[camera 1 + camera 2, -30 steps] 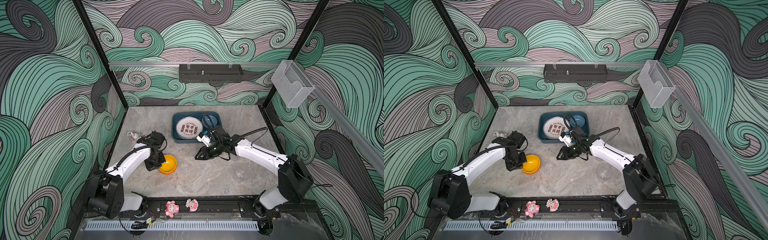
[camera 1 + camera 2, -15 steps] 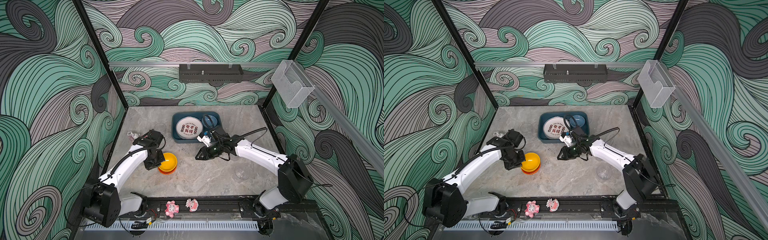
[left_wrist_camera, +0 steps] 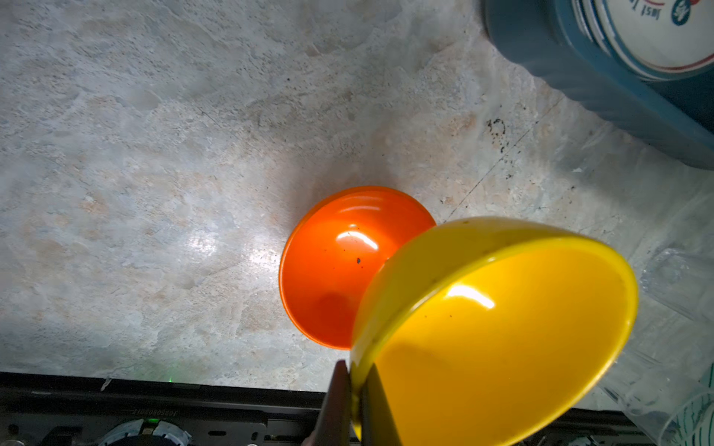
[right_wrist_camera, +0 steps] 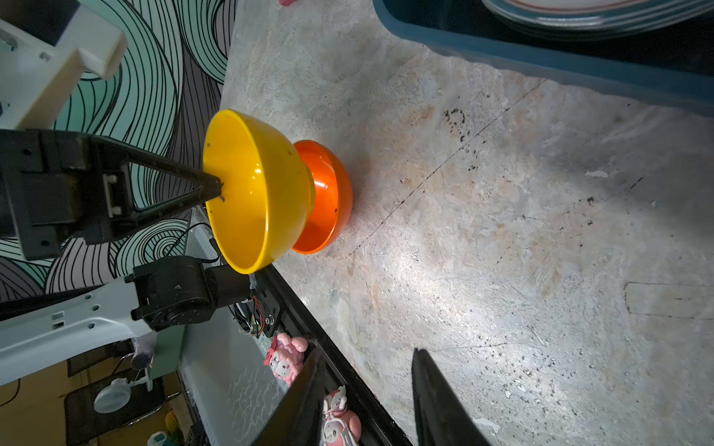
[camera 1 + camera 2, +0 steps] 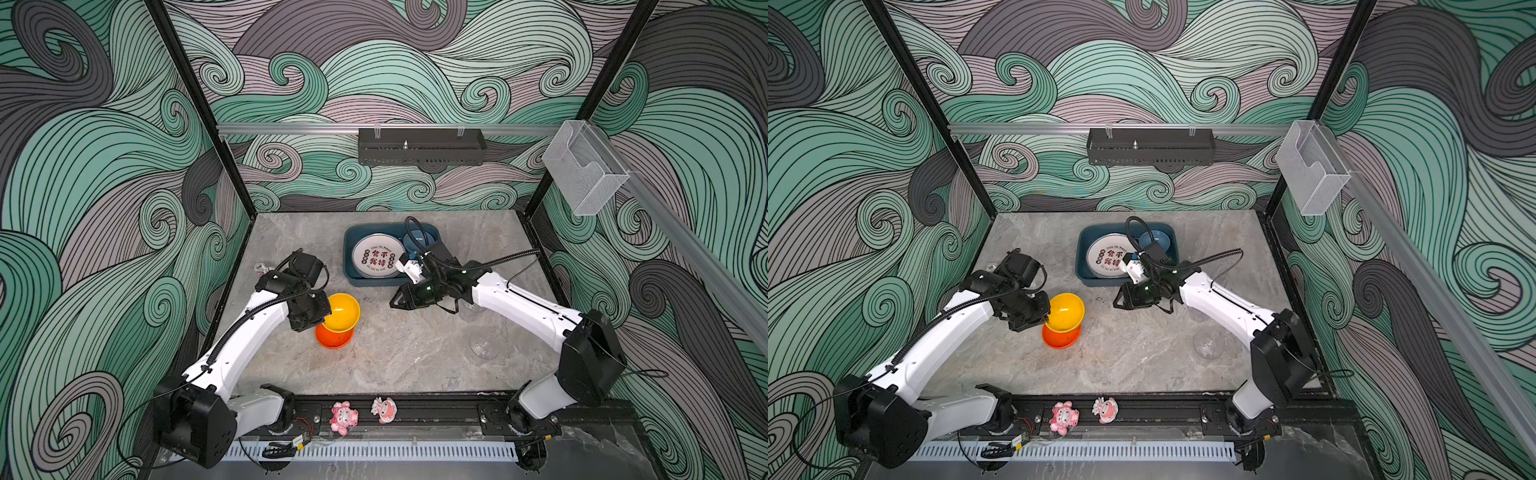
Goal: Place the mixed dishes into the plastic bin
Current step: 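Lift the yellow bowl off the orange bowl with the left gripper, then grip the yellow bowl rim with the right gripper while the left releases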
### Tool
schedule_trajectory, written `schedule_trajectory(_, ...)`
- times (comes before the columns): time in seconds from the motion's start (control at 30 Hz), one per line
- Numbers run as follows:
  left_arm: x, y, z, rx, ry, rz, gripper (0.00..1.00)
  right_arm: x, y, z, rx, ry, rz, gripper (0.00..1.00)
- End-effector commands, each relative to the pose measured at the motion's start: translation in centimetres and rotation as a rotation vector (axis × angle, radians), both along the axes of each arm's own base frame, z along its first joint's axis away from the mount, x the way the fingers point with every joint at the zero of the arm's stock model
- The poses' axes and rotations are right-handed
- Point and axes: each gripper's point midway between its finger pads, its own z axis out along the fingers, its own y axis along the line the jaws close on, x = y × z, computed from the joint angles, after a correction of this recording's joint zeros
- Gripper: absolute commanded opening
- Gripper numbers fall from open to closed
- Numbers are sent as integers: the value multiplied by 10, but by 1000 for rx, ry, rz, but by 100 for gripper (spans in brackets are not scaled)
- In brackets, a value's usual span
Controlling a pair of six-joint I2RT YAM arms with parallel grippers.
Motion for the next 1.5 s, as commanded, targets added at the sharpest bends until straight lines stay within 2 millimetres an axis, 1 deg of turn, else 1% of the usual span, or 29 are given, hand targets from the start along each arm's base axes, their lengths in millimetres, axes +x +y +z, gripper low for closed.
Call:
schedule_trajectory(0.0, 11, -13, 21, -67, -63, -25, 0, 6, 0, 6, -28, -2, -40, 41)
schedule_trajectory(0.37, 23, -36, 38, -116, -97, -74, 0, 21, 5, 24, -36, -4, -104, 45)
schedule_trajectory(0.67, 33, -58, 47, -133, -114, -121, 0, 23, 19, 36, -5, -7, -90, 46)
schedule_trajectory(0.93, 38, -70, 50, -146, -122, -147, 0, 22, 27, 35, -5, 0, -79, 45)
schedule_trajectory(1.13, 40, -76, 53, -152, -128, -157, 0, 22, 33, 32, -13, 9, -68, 42)
schedule_trajectory(1.33, 41, -77, 53, -153, -129, -160, 0, 22, 39, 26, -22, 16, -58, 37)
schedule_trajectory(1.47, 42, -78, 56, -157, -136, -160, 0, 23, 41, 21, -32, 20, -54, 30)
